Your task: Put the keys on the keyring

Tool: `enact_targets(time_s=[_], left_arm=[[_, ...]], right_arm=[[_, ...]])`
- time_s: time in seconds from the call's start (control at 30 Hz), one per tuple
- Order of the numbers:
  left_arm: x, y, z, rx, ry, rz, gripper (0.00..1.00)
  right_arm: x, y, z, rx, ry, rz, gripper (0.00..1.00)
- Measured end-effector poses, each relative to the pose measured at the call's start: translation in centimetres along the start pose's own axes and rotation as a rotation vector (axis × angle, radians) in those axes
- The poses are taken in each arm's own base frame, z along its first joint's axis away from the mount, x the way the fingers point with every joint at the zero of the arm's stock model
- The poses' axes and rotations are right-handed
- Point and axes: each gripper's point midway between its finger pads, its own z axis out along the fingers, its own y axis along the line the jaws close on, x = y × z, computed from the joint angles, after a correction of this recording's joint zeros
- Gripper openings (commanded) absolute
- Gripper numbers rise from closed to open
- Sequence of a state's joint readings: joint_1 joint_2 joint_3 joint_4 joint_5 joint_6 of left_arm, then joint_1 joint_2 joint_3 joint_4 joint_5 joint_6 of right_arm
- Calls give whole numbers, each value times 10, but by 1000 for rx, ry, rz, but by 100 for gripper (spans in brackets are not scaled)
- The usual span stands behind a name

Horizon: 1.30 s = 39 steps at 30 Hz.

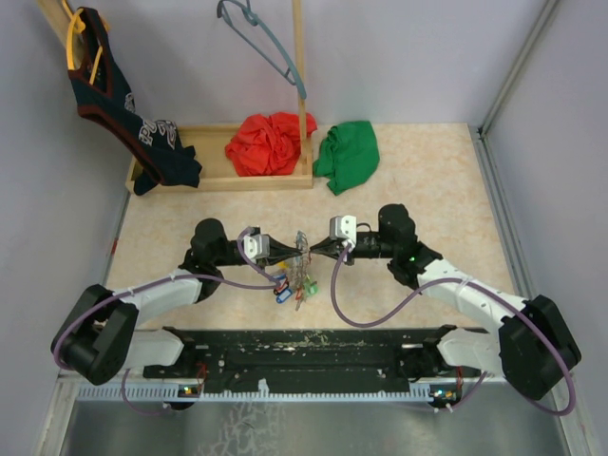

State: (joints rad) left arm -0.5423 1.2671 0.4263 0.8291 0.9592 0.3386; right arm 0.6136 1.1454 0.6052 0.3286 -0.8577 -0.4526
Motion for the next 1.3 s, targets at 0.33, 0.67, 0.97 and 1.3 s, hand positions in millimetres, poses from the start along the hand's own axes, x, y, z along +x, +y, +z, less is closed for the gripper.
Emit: enact_targets(time_s=[0.33,0.67,0.97,1.3], left_arm=[[0,-2,1,15,-4,-2,0],[0,-3,1,22,-4,-5,0],[1,-3,1,21,-4,-5,0],[1,-3,1,21,-3,-6,0]], right_arm=[[2,0,1,-2,4,5,0],[7,3,2,-14,20,27,0],[6,0,1,9,28,21,0],[1,1,-2,12,21,13,0]])
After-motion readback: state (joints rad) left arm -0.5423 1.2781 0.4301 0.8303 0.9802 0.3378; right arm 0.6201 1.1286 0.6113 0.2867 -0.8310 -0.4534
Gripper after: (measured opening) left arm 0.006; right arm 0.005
